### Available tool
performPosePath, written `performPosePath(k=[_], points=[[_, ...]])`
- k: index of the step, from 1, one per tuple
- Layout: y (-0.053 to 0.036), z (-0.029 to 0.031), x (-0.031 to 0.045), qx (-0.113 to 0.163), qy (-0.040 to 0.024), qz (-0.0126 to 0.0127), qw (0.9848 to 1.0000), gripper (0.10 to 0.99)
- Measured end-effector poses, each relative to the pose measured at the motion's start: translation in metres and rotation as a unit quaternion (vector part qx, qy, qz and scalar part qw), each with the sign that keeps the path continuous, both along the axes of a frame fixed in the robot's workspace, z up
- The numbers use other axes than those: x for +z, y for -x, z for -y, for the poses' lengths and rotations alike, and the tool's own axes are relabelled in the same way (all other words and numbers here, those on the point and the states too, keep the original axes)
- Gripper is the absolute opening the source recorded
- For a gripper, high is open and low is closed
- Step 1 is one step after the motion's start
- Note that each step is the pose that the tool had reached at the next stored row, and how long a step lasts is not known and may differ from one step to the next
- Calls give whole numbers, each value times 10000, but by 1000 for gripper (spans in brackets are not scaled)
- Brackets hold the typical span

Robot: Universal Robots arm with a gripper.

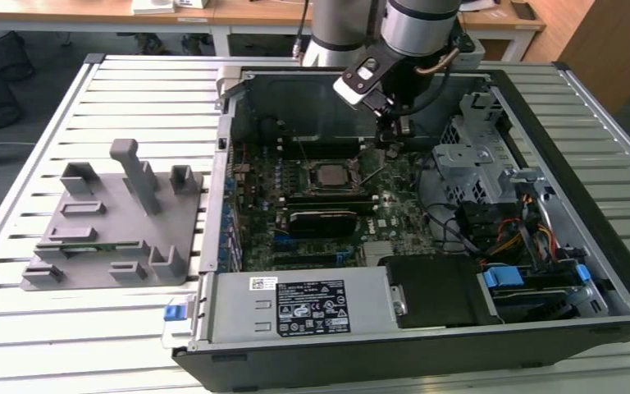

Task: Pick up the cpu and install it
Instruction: 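Close the cpu cover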

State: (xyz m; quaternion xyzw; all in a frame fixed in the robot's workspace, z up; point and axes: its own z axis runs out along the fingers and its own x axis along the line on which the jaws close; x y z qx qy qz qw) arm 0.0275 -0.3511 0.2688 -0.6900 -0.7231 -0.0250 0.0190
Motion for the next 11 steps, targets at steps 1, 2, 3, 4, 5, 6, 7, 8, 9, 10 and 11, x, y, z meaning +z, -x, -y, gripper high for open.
performPosePath(k=[1, 2, 3, 4, 5, 6, 7, 8, 9, 10, 11], points=[[-14, 0, -2, 0, 0, 0, 10000, 106], [-29, 0, -5, 1, 0, -1, 10000, 106], [-44, 0, -8, 2, 0, -1, 10000, 106], [-57, 0, -10, 5, 0, -2, 10000, 106], [-72, 0, -13, 10, 0, -3, 10000, 106], [-86, 0, -16, 16, 1, -3, 10000, 106], [-100, 0, -19, 21, 1, -5, 10000, 106], [-113, 0, -23, 26, 2, -5, 10000, 106], [-125, -1, -28, 27, 4, -7, 10000, 106], [-134, -2, -31, 27, 6, -9, 10000, 106], [-141, -3, -35, 27, 8, -11, 10000, 106]])
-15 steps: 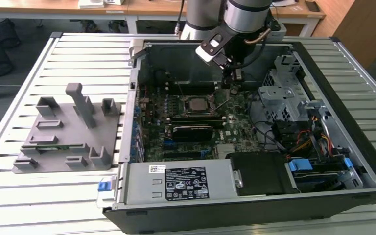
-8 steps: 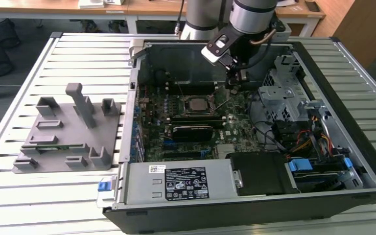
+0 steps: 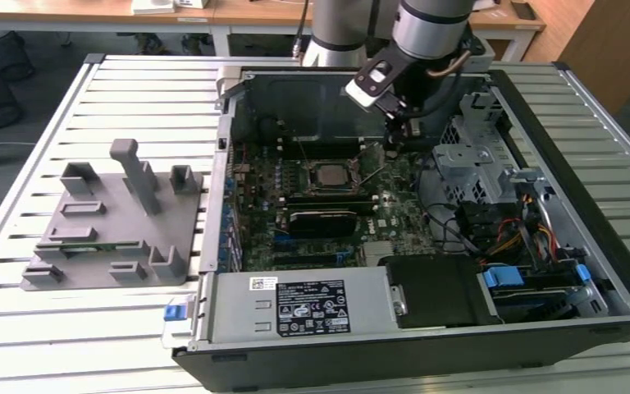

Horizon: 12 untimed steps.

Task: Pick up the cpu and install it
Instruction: 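Close the cpu cover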

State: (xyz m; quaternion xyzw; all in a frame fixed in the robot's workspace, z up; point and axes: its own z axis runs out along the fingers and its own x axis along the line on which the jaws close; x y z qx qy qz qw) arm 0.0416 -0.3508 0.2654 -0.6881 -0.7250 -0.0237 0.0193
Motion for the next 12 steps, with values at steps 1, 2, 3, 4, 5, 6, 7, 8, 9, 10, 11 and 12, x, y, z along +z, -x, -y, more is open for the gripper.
performPosePath(k=[1, 2, 3, 4, 5, 6, 7, 8, 9, 10, 11, 12], points=[[-9, -1, -4, 0, 1, -1, 10000, 106], [-17, -2, -7, 0, 2, -3, 10000, 106], [-27, -2, -10, 0, 3, -4, 10000, 106], [-37, -3, -14, 0, 5, -6, 10000, 106], [-44, -4, -18, 0, 8, -7, 10000, 106], [-51, -5, -22, 0, 12, -9, 10000, 106], [-56, -5, -28, 0, 16, -10, 10000, 106], [-63, -6, -34, 0, 20, -12, 10000, 106], [-68, -7, -41, 0, 23, -13, 10000, 106], [-73, -8, -47, 0, 26, -15, 10000, 106], [-78, -9, -53, 0, 29, -17, 10000, 106], [-82, -10, -61, 0, 31, -19, 10000, 106]])
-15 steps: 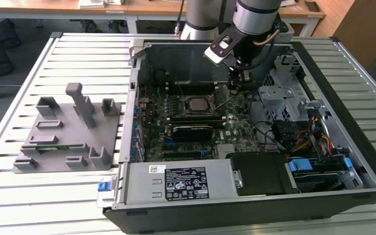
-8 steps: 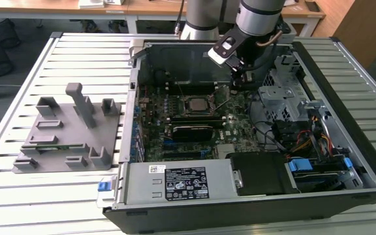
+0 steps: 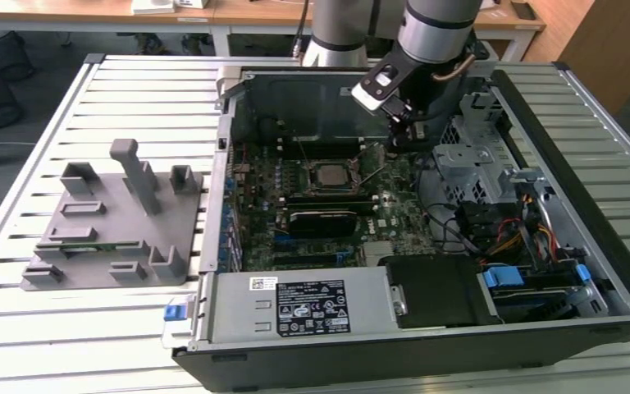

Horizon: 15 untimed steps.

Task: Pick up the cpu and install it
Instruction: 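Close the cpu cover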

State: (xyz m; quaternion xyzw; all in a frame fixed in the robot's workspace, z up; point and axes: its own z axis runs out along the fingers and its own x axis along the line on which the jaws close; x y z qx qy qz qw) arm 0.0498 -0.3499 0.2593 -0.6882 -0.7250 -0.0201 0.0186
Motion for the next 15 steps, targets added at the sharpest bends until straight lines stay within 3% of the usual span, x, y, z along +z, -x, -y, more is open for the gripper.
performPosePath(k=[15], points=[[-25, -28, -136, 0, 21, -35, 10000, 106]])
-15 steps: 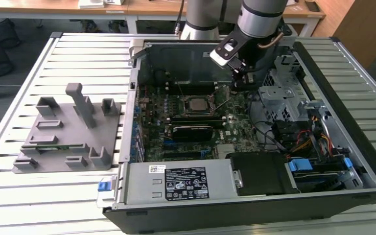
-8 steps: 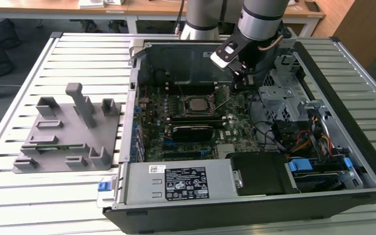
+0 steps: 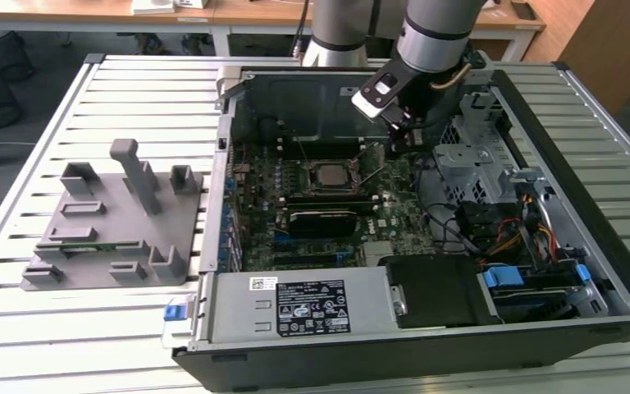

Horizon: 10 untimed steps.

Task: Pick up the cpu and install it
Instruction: 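Close the cpu cover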

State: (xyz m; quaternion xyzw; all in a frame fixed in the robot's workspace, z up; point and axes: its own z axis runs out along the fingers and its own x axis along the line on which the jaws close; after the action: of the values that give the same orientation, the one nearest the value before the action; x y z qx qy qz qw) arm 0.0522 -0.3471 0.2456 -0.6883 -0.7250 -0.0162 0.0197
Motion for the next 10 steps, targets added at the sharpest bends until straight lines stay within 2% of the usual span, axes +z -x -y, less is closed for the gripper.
performPosePath(k=[7, 10], points=[[66, -7, -8, 0, -1, 0, 10000, 106], [145, -8, -4, 0, 0, 0, 10000, 106]])
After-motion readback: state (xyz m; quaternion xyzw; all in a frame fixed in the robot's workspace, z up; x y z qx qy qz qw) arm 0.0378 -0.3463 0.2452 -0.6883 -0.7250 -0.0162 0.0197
